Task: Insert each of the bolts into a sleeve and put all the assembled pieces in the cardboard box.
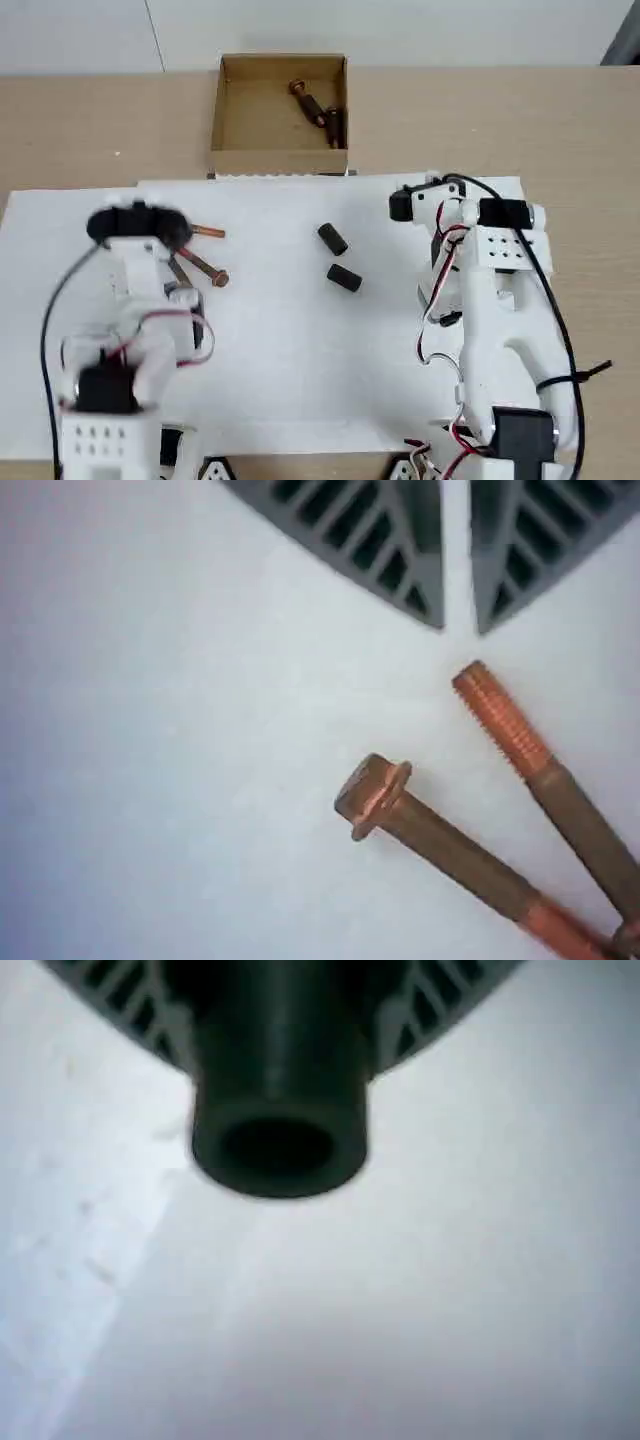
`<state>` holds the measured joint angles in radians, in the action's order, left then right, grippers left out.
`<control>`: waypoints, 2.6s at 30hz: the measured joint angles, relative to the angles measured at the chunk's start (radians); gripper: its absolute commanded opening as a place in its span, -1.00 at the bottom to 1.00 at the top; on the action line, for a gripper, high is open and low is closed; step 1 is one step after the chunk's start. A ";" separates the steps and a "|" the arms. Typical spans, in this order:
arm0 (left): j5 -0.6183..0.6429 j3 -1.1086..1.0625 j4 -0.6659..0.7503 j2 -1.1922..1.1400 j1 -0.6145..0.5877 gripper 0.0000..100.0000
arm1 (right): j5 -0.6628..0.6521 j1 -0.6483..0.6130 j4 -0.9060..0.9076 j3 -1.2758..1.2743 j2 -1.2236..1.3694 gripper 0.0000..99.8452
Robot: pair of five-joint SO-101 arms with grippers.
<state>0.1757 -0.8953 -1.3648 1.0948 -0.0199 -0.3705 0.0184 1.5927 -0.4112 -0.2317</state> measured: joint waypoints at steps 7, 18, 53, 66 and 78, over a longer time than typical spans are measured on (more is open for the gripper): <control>0.195 0.387 -0.161 -0.482 -0.032 -0.99 | -0.002 0.011 -0.018 -0.008 0.000 -0.99; 0.310 0.825 -0.318 -1.135 -0.127 -0.99 | -0.002 0.011 -0.032 -0.008 0.000 -0.99; 0.316 0.950 -0.250 -1.396 -0.212 -0.73 | -0.002 0.011 -0.037 -0.008 0.000 -0.99; 0.313 0.950 -0.198 -1.522 -0.213 -0.74 | -0.002 0.011 -0.037 -0.008 0.000 -0.99; 0.318 0.961 -0.144 -1.545 -0.207 -0.99 | -0.002 0.011 -0.037 -0.008 0.000 -0.99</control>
<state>0.4933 0.0652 -1.5090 -0.4503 -0.2271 -0.3721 0.0292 1.5558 -0.4189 -0.2317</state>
